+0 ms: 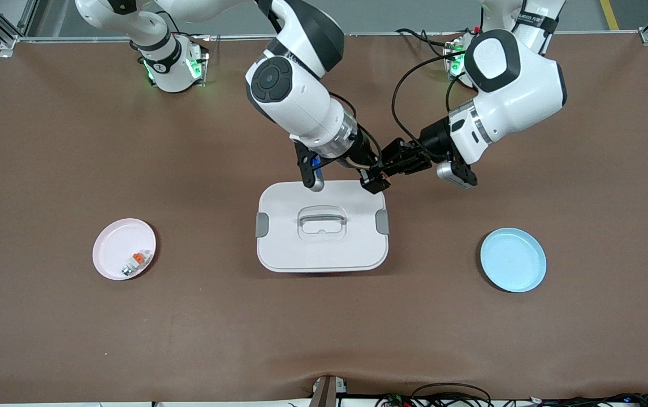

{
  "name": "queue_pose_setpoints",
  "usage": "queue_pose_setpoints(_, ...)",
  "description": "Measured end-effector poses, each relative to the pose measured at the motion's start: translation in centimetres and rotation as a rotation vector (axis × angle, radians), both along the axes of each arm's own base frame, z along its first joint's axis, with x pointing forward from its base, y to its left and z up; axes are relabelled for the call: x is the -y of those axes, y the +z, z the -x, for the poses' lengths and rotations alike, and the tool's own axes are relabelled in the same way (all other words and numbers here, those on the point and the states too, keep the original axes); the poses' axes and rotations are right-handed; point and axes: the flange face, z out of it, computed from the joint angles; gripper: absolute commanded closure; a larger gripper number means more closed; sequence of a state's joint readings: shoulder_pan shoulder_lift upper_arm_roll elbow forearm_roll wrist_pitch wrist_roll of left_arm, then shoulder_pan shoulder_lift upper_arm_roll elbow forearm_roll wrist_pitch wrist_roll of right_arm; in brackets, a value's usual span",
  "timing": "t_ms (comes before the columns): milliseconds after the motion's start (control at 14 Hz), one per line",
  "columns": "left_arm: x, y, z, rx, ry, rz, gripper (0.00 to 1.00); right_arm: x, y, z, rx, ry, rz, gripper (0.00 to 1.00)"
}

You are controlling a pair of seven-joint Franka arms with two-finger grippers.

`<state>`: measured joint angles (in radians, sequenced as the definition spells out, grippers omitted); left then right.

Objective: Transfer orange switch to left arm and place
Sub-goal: 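Open the right gripper and pull the left gripper away with switch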

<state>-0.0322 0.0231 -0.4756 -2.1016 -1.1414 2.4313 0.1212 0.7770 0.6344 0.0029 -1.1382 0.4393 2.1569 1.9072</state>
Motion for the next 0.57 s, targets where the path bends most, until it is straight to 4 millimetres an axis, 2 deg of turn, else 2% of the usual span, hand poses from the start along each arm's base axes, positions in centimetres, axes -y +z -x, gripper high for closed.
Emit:
queue_pose_setpoints(72,0.00,0.03,-0.02,0.001,0.000,0.000,1.00,0.01,0.03,-0.01,0.000,-0.002,0.000,0.01)
queue_pose_setpoints(573,-0.21,0.25,-0.13,-0.005,-0.046,-0.008,1.00,-0.17,0.29,-0.06,0.016,-0.011,-0.015,0.00)
